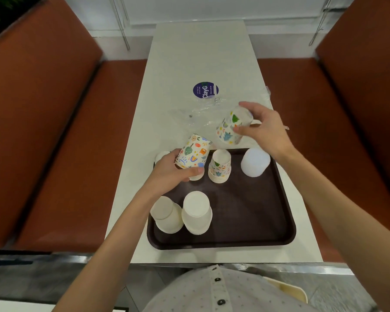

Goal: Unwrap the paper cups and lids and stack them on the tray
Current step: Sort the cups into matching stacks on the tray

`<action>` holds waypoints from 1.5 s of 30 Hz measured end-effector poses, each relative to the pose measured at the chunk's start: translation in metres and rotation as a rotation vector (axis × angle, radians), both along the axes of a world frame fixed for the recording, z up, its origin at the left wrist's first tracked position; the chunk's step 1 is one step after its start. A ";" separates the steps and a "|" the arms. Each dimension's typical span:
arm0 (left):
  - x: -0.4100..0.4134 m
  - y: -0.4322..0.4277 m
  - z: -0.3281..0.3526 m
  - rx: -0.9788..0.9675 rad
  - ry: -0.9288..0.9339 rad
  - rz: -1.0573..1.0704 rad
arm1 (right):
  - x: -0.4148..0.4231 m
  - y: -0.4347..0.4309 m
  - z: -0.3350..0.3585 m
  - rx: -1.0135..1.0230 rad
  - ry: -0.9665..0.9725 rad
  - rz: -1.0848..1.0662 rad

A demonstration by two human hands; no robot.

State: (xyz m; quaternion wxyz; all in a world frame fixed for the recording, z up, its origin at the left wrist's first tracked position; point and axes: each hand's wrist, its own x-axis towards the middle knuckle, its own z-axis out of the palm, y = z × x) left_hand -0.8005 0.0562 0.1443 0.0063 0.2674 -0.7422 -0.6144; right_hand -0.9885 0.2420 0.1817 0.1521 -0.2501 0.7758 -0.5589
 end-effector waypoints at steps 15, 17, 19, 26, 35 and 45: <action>0.005 -0.007 -0.006 0.092 -0.011 0.022 | 0.023 -0.006 -0.085 0.313 0.110 0.143; 0.007 -0.009 -0.008 0.104 -0.015 0.027 | 0.025 -0.006 -0.092 0.323 0.100 0.160; 0.006 -0.009 -0.010 0.123 -0.019 0.025 | 0.028 -0.005 -0.099 0.330 0.099 0.172; 0.000 -0.001 -0.007 0.161 -0.030 -0.010 | 0.027 -0.004 -0.103 0.401 0.172 0.193; -0.009 0.008 0.003 0.172 0.001 -0.085 | 0.048 -0.008 -0.042 0.011 -0.031 0.011; -0.011 0.017 0.011 0.186 0.067 -0.153 | 0.059 -0.018 -0.013 -0.076 -0.328 0.042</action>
